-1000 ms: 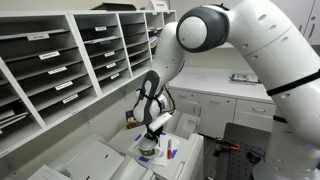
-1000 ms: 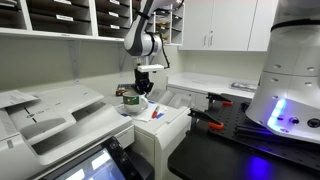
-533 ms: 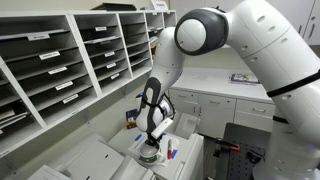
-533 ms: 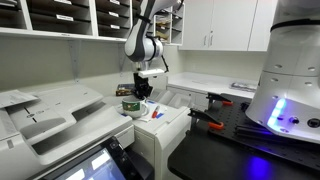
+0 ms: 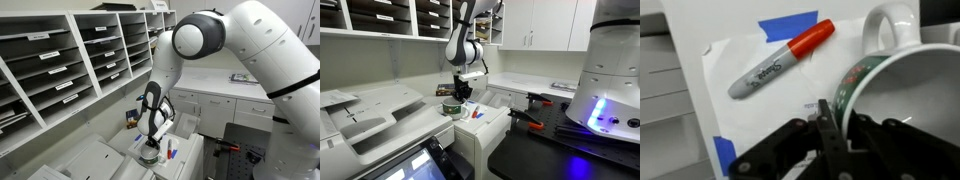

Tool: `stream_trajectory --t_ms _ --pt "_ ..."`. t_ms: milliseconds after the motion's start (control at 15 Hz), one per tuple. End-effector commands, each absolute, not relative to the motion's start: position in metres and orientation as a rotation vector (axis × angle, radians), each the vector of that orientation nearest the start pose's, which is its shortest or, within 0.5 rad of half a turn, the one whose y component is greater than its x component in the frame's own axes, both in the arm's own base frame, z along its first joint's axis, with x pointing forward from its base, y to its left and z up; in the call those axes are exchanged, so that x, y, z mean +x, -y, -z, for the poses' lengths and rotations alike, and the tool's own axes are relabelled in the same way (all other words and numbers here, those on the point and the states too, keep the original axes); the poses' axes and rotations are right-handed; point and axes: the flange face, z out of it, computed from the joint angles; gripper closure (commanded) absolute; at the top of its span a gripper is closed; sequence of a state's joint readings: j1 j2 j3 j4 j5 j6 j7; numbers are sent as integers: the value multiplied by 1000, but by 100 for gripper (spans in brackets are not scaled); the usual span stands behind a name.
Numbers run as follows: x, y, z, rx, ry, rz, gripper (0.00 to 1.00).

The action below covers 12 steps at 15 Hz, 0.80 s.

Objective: Move the mug to the left

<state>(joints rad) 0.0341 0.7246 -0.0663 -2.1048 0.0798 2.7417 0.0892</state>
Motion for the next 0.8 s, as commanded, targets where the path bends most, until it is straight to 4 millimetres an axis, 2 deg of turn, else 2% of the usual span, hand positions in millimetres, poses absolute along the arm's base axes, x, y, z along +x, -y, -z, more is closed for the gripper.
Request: stream_trajectory --t_ms 0,200,400,467,600,667,733 --pt "544 26 -71 -3153 -270 -149 50" --pt "543 32 -101 -3171 -223 -233 27" --pt "544 43 -152 -3112 -135 -310 5" --pt "544 47 -169 -3118 -137 -366 1" --pt "541 58 -201 -3185 -213 -503 0" --pt "540 62 -210 -3222 -205 -544 0" --pt "539 64 -218 -3275 -288 -576 0"
